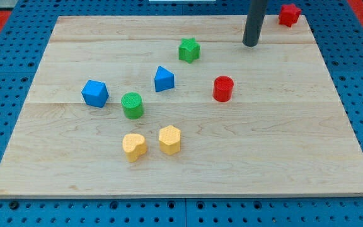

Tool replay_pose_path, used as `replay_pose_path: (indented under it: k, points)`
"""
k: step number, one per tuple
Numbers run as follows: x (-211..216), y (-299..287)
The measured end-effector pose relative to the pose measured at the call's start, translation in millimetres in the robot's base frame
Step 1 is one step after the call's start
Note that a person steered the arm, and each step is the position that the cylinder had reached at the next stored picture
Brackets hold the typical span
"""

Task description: Move your arm towards the green star

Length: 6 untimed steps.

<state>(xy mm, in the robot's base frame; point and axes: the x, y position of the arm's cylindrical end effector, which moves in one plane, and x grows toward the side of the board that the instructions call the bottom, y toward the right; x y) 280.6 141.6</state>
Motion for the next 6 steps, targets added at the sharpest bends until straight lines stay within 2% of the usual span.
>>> replay_pose_path:
  k: [2,6]
  points:
    - [7,-13]
    - [28,-103]
